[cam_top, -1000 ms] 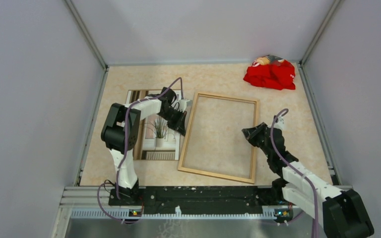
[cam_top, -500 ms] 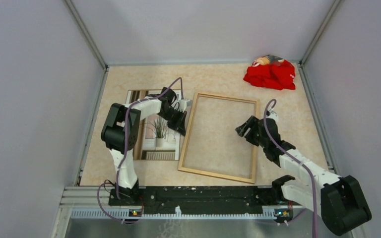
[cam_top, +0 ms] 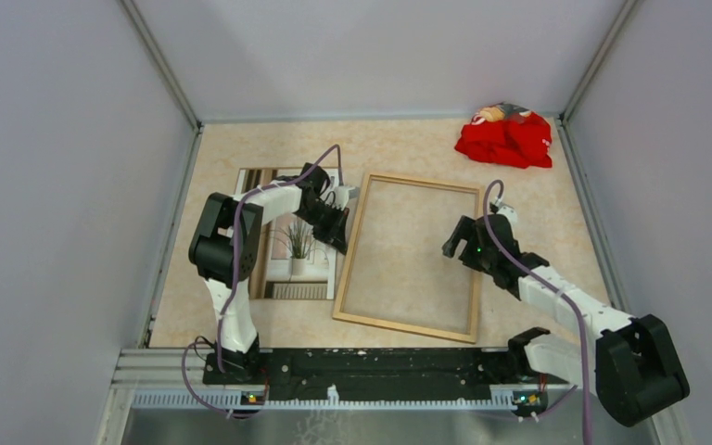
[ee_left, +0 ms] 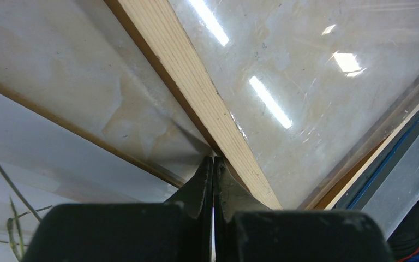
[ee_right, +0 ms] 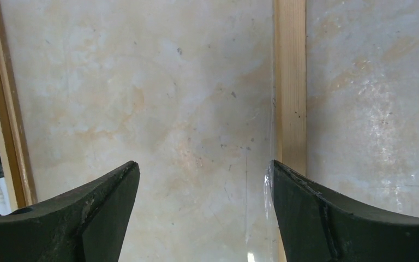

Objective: Put the photo into the frame
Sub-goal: Place the photo frame item in the photo frame.

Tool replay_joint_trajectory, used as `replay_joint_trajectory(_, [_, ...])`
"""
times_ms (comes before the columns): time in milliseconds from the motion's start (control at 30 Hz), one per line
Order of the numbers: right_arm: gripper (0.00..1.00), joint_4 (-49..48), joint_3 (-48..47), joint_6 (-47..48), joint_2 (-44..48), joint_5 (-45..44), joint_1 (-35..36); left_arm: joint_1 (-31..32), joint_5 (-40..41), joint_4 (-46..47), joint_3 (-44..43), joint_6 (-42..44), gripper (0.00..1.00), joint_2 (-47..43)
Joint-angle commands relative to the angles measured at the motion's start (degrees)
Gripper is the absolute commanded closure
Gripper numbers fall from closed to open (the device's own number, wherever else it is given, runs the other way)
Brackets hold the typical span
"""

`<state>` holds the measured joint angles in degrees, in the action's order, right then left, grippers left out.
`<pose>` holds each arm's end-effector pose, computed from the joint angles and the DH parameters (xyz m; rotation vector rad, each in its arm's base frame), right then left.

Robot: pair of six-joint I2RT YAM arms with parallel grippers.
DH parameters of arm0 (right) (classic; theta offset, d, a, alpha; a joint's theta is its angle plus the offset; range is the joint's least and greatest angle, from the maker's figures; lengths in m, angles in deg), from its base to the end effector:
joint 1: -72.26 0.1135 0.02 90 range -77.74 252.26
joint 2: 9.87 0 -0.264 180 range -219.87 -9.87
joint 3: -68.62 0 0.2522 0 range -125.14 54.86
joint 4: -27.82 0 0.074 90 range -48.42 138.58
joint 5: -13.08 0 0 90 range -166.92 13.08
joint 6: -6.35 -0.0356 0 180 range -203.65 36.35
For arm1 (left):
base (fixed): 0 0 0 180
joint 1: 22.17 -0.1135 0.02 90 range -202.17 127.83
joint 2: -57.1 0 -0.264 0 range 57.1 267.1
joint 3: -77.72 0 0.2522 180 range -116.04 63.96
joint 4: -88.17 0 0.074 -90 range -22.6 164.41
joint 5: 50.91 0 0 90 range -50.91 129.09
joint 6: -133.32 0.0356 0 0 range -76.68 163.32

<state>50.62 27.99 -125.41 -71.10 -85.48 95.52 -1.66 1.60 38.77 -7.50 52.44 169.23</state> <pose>0.1935 0.0774 0.1811 0.4526 2.3077 0.3957 0.3376 -0.1494 0.1446 0.8295 2.6884 -0.9827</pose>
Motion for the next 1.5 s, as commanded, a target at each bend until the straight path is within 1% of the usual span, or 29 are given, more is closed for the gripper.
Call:
replay_joint_trajectory(0, [0.13,2.3,-4.4,2.9,0.3,-3.4,0.8,0.2,0.5,0.4,1.1,1.2,1.00,0.5])
replay_joint_trajectory(400, [0.10,5.7,-7.8,5.1,0.5,-6.3,0.8,0.1,0.5,0.2,0.7,1.1,1.00,0.6])
replay_joint_trajectory(633, [0.10,5.9,-6.7,3.7,2.0,-5.2,0.8,0.1,0.4,0.0,0.6,1.4,1.00,0.5])
replay_joint_trajectory(733, [0.09,7.7,-7.1,3.0,1.8,-6.0,0.7,0.1,0.2,-0.1,0.7,1.6,1.00,0.6])
replay_joint_trajectory(800, [0.07,8.8,-7.1,2.5,1.6,-7.0,0.1,0.1,0.2,-0.1,0.9,1.7,1.00,0.6])
replay_joint_trajectory(900, [0.05,9.2,-6.6,1.9,1.0,-6.5,-2.7,0.1,-0.5,0.2,1.2,1.6,1.00,0.3])
replay_joint_trajectory(1000, [0.05,7.9,-6.2,1.5,-0.8,-4.6,-5.9,0.1,-0.9,0.6,1.4,1.4,1.00,0.0])
replay_joint_trajectory(1100, [0.05,4.2,-5.9,1.4,-3.7,-1.5,-8.3,0.1,-1.2,1.1,1.8,1.3,1.00,-0.3])
replay_joint_trajectory(1300, [0.05,-2.7,-9.4,1.9,-13.1,4.2,-9.7,0.3,-2.1,2.2,2.5,0.3,1.00,-0.5])
replay_joint_trajectory(1467, [0.06,-6.1,-13.4,0.8,-19.5,6.3,-10.9,1.2,-2.5,3.3,2.7,-0.6,1.00,-1.0])
